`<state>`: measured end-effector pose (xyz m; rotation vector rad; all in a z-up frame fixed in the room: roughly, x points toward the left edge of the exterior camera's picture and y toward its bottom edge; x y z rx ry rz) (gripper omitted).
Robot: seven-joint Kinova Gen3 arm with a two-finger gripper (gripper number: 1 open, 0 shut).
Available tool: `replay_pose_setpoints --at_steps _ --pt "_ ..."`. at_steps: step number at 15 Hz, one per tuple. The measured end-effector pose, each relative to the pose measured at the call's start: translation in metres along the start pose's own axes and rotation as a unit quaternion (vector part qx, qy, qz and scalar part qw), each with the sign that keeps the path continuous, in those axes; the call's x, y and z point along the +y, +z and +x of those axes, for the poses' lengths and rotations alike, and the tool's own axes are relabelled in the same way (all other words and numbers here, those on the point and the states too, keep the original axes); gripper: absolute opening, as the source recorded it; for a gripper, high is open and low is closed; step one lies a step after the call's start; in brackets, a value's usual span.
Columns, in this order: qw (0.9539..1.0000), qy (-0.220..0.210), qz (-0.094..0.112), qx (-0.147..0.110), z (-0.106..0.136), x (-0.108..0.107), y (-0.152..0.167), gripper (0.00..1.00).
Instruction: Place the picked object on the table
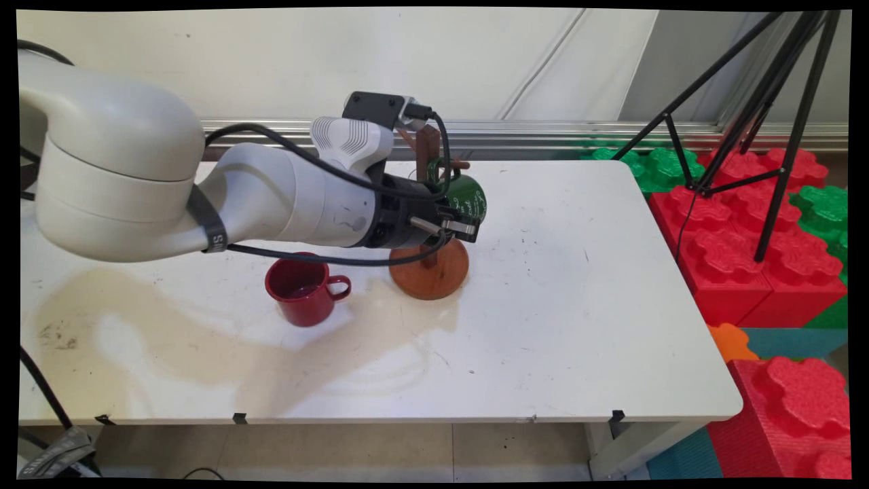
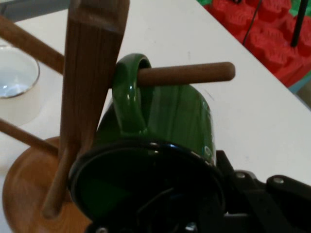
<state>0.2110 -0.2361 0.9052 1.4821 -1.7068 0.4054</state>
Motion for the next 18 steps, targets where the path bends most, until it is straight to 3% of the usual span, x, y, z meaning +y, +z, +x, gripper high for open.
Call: replay_pose_setpoints --at_steps 8,18 --pt "0.9996 0.026 -0.007 -0.003 -0.002 0.006 -0.017 0.0" --pt "0.9941 0.099 -0.044 0.0 0.009 0.021 -0.024 0.0"
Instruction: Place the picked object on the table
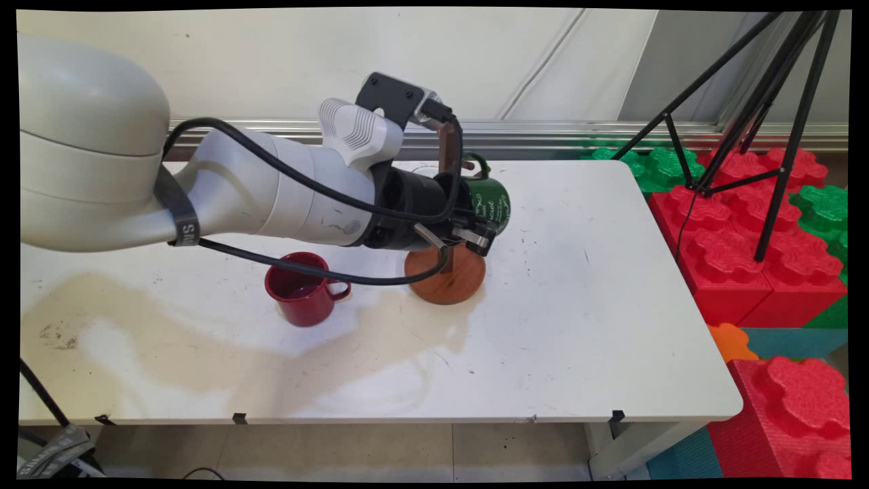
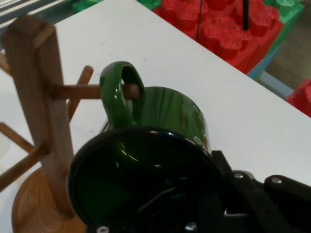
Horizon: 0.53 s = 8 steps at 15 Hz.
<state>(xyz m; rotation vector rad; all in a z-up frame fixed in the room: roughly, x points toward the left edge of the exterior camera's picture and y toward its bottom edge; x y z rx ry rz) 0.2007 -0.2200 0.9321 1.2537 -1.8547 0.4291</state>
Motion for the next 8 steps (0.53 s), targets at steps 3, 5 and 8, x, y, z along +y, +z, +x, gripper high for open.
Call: replay_pose_setpoints --at_steps 3,5,8 --pt "0.9996 0.024 -0.015 0.002 0.004 0.006 -0.002 0.0" --pt "0.9989 0.039 -0.025 0.003 0.005 0.01 -0.003 0.0" --pt "0.9974 0.06 -0.04 0.001 0.006 0.015 -0.006 0.0"
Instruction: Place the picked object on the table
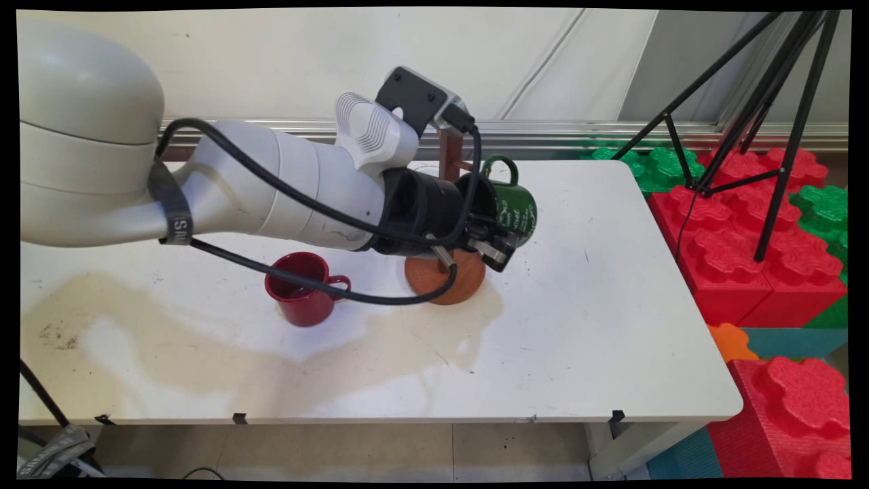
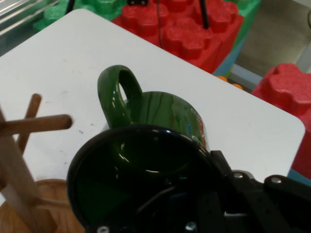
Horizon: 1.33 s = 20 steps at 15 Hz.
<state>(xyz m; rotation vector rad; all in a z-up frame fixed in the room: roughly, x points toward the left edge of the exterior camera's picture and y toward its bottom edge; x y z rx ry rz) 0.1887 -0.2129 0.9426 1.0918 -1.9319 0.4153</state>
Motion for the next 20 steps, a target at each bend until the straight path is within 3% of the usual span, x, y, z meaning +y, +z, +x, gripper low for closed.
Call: replay_pose_setpoints --at_steps 9,14,20 --pt "0.9951 0.082 -0.052 -0.018 -0.006 0.014 -0.022 0.0" --pt "0.9904 0.122 -0.057 -0.032 -0.012 0.008 -0.051 0.0" --pt "0.9847 0.161 -0.045 -0.05 -0.015 -0.01 -0.092 0.0"
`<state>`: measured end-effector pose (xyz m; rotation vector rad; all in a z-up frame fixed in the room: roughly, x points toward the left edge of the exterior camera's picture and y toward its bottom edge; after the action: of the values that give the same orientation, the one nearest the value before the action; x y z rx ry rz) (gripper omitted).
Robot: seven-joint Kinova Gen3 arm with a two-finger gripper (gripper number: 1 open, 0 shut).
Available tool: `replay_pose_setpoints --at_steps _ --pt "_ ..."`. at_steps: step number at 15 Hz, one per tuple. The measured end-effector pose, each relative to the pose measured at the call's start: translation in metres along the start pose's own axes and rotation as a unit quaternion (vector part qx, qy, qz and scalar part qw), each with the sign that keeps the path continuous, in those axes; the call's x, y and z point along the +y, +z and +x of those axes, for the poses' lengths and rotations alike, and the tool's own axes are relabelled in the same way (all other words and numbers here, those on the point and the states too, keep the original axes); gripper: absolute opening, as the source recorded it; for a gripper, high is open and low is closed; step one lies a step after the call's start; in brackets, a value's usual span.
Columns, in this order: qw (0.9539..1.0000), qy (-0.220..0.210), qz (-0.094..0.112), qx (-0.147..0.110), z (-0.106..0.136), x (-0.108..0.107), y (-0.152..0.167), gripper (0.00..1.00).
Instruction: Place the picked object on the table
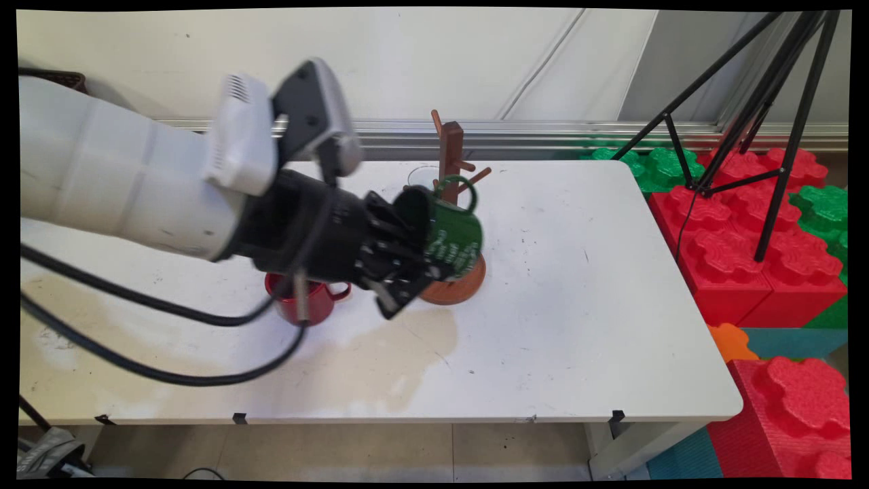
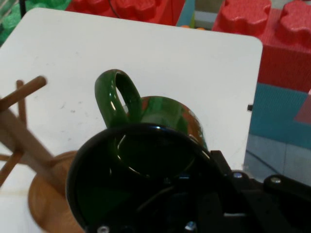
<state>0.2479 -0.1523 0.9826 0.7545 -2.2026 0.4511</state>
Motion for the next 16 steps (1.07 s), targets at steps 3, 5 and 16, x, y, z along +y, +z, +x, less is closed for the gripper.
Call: replay_pose_setpoints --at_steps 3,5,16 --pt "0.9998 0.013 0.007 -0.012 -0.008 -0.009 -0.017 0.0" --pt "0.9995 0.021 0.014 -0.02 -0.013 -0.017 -0.027 0.0" --pt "0.9929 0.066 0.073 -0.067 -0.039 -0.094 -0.063 0.0"
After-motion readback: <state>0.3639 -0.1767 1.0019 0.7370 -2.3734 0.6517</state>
